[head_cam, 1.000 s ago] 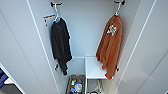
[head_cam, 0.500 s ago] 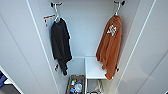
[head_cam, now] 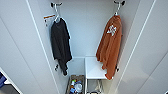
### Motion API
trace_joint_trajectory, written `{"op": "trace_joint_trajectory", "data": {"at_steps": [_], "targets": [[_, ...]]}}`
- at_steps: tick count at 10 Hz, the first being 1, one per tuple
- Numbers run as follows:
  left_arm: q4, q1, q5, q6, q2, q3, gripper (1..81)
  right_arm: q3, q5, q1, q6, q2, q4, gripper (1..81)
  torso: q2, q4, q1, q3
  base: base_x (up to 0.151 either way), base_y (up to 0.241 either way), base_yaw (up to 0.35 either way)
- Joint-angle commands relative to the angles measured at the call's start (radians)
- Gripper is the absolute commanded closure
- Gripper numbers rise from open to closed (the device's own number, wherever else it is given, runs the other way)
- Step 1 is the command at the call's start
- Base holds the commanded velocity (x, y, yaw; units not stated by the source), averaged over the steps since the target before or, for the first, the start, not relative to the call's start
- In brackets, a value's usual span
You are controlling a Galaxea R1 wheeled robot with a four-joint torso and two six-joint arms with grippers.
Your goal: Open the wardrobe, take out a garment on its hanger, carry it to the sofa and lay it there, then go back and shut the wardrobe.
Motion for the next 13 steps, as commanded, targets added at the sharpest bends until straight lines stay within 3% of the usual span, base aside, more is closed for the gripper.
{"op": "trace_joint_trajectory", "data": {"at_steps": [1,2,7,13], "targets": [[-0.129,-0.022,0.056,0.195,-0.012,0.010,1.0,0.002,-0.047,0.020,0.000,0.003,0.008,1.0,0.000,0.000,0.000,0.000,0.000,0.000,0.000],[-0.204,-0.028,0.055,0.263,-0.008,0.010,1.0,0.003,-0.047,0.019,0.000,0.005,0.008,1.0,0.000,0.000,0.000,0.000,0.000,0.000,0.000],[-0.203,-0.099,0.068,0.276,0.008,-0.068,1.0,0.002,-0.047,0.019,0.002,0.006,0.008,1.0,0.000,0.000,0.000,0.000,0.000,0.000,0.000],[-0.201,-0.102,0.064,0.278,0.017,-0.066,1.0,-0.001,-0.047,0.016,-0.001,0.014,0.005,1.0,0.000,0.000,0.000,0.000,0.000,0.000,0.000]]}}
